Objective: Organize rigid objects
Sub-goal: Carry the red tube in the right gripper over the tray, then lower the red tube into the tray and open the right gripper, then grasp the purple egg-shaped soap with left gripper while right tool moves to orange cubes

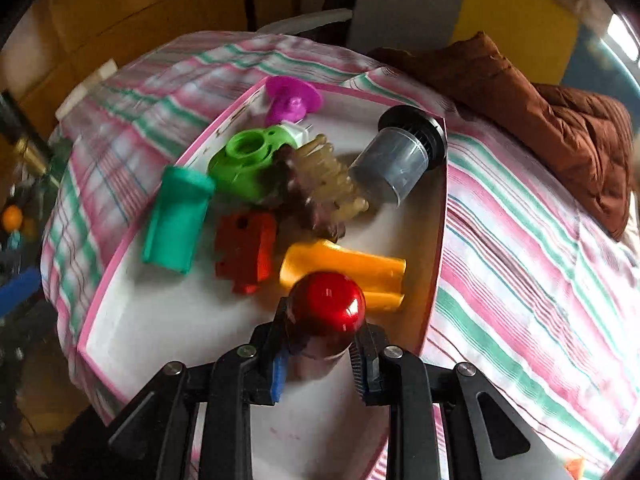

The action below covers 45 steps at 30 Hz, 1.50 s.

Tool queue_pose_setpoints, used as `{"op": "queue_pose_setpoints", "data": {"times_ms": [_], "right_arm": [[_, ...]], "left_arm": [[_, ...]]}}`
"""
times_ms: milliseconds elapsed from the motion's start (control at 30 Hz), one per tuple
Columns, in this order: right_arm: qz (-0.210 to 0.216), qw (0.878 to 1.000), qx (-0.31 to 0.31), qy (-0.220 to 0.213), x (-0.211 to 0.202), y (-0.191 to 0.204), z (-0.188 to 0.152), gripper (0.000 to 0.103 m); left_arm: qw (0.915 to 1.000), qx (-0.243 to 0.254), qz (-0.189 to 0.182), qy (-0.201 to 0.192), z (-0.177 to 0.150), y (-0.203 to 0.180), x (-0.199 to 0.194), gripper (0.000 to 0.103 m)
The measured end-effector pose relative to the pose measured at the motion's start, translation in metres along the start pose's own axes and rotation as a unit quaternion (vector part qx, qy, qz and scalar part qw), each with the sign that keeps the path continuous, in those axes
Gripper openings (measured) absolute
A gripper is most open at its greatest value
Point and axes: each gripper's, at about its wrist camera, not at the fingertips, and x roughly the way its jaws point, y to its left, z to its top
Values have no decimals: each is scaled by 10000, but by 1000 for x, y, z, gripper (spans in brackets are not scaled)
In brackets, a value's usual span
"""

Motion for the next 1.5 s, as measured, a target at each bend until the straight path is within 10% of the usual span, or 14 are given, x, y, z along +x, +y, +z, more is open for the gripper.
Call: {"op": "queue_pose_setpoints", "data": {"times_ms": [100,233,667,1167,1500], "right_arm": [[19,10000,23,-59,4,1,-1,26],[233,9990,316,-221,-3,-7,-3,58],[335,9909,964,-877,-63,-43,-34,66],[-721,9763,1733,-1077,-125,-147,-112,75],[-1543,9373,2922,-1109,-154,-241,-177,75]], "left_arm": [[10000,-37,8,35,0,1,2,40],[10000,-42,24,80,-2,1,4,40],[10000,35,-7,72,-1,-7,2,40],[9982,559,-171,-153,11,-50,-12,40],[9934,1029,-458,-201,18,-94,-17,40]]}}
